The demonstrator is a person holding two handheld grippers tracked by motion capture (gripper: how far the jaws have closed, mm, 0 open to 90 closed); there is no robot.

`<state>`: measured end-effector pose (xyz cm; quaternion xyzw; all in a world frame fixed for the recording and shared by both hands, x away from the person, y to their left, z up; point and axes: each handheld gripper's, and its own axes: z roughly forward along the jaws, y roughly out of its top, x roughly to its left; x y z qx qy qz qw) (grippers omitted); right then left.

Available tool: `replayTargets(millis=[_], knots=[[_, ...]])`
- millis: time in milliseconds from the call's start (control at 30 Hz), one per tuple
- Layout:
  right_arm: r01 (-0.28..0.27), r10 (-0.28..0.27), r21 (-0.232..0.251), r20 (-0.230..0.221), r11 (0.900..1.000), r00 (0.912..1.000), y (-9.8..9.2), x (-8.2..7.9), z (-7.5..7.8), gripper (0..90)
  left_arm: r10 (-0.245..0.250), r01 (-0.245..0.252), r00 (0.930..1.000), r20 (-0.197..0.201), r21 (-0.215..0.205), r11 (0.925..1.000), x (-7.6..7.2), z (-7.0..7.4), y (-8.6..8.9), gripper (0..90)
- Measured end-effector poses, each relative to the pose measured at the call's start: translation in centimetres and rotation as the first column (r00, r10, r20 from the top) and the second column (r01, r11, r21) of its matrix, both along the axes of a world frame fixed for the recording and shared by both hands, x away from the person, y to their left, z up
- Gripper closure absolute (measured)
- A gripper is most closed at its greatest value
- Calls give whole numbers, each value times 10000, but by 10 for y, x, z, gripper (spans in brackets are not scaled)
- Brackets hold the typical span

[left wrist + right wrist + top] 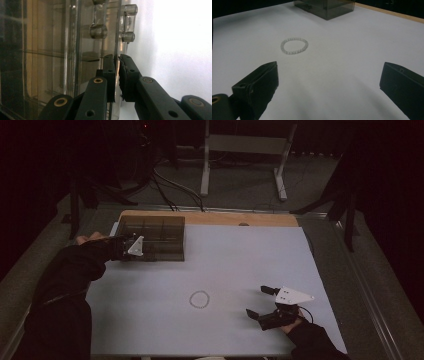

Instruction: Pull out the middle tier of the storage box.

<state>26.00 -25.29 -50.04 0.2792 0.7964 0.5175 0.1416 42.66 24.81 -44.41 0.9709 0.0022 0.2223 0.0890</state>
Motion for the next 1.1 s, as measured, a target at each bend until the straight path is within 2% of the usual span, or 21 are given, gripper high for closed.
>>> replayTargets(millis=[200,433,700,867,1100], knots=[[17,-17,-1,-9,10000,10000,0,0,0,20,-183,184,9992,-353,20,9998,-3,3,0,866],[17,-17,-28,-8,10000,10000,0,0,0,20,-398,381,9958,-829,-215,9990,-12,5,3,874],[53,-53,-57,-25,10000,10000,0,0,0,20,-484,461,9954,-822,-286,9985,-26,5,6,877],[68,-68,-66,-33,10000,10000,0,0,0,20,-557,528,9939,-954,-328,9981,-36,2,7,886],[78,-79,-91,-47,9999,10000,1,0,0,20,-522,491,9935,-1012,-327,9983,-41,2,7,887]])
